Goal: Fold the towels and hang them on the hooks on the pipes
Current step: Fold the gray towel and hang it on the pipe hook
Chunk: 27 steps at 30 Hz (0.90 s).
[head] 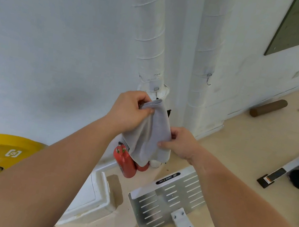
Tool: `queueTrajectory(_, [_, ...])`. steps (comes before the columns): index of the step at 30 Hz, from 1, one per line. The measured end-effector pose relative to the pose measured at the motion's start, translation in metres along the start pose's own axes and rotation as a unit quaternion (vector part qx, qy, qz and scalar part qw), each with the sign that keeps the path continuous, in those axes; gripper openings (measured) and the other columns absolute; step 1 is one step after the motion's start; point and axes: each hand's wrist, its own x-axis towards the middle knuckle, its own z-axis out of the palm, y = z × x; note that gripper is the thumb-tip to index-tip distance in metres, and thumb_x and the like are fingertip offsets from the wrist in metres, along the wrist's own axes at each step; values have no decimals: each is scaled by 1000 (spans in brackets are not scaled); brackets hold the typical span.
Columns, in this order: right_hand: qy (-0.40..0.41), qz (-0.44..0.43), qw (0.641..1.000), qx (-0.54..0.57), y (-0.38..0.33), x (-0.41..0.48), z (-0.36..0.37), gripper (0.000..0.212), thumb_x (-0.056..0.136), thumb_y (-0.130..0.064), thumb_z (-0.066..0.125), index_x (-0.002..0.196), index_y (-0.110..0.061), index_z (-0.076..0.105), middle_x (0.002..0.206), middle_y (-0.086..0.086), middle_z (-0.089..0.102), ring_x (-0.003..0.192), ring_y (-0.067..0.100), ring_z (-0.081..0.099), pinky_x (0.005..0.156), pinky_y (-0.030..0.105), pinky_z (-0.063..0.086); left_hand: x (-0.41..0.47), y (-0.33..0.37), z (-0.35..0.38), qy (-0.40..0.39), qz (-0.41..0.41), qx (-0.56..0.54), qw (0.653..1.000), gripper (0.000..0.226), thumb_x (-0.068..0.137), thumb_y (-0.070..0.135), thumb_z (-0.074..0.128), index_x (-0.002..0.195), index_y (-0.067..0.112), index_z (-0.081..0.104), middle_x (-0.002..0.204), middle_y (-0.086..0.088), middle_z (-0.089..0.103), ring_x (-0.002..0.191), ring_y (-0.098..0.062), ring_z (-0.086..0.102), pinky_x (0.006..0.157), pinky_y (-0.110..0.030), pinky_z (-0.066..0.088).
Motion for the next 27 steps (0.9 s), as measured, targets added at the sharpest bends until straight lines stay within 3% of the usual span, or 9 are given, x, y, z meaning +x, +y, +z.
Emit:
queueTrajectory(3, [-9,14,999,-27,7,3,9,39,68,-21,82,105,-17,70,106,9,73,103,26,69,91,48,57,4,-4,-5,64,-14,-4,998,7,84,14,73,78,16,69,70,11,61,61,4,51,58,-11,39])
queueTrajectory(5, [-21,27,998,-52,14,3,12,46,66,-23,83,109,-19,67,107,6,72,102,23,67,89,44,56,7,-12,-10,110,-43,-5,993,6,85,17,72,80,15,69,72,8,62,63,-1,52,62,-19,43])
queueTrajectory(9, [-63,60,986,-142,36,1,9,30,64,-39,80,82,-19,67,79,-2,63,79,18,59,68,30,46,5,-44,-20,175,-101,-8,979,7,85,16,68,78,14,65,73,2,63,68,-16,54,65,-31,46])
queueTrajectory(11, [-45,77,986,-138,46,-1,4,29,74,-34,80,87,-12,66,81,4,61,77,19,54,67,31,41,1,-62,-23,180,-129,-6,975,8,84,14,68,78,13,63,72,2,61,68,-18,53,64,-31,44])
queueTrajectory(14, [-29,91,987,-131,54,-7,-7,16,80,-18,80,85,-16,64,79,1,58,75,19,53,62,26,39,-10,-86,-22,179,-166,-9,970,9,85,13,68,79,12,62,74,0,60,67,-19,52,64,-31,43])
queueTrajectory(16, [-11,118,990,-83,60,-11,-14,13,80,-14,80,84,-13,67,78,2,64,71,15,60,64,25,46,-17,-98,-22,177,-191,-21,965,12,86,14,69,77,16,62,72,1,59,65,-18,51,64,-30,42])
queueTrajectory(19, [70,162,979,101,67,-15,-17,17,87,-12,74,101,-2,70,93,15,75,75,17,70,81,36,59,-28,-108,-16,152,-215,-37,964,10,87,17,69,80,19,63,74,1,60,66,-17,52,61,-28,42])
queueTrajectory(21, [108,159,962,193,62,-18,-13,20,92,-11,68,107,3,66,97,19,75,77,24,71,80,41,62,-34,-108,-6,135,-220,-67,964,9,87,18,70,81,21,64,77,-1,64,67,-19,54,61,-29,44])
queueTrajectory(27, [179,114,953,217,29,-12,9,14,91,-14,69,99,-3,65,87,14,65,69,25,64,68,42,63,-49,-85,35,85,-208,-143,964,10,87,16,72,84,25,68,82,-1,69,64,-16,58,64,-32,50])
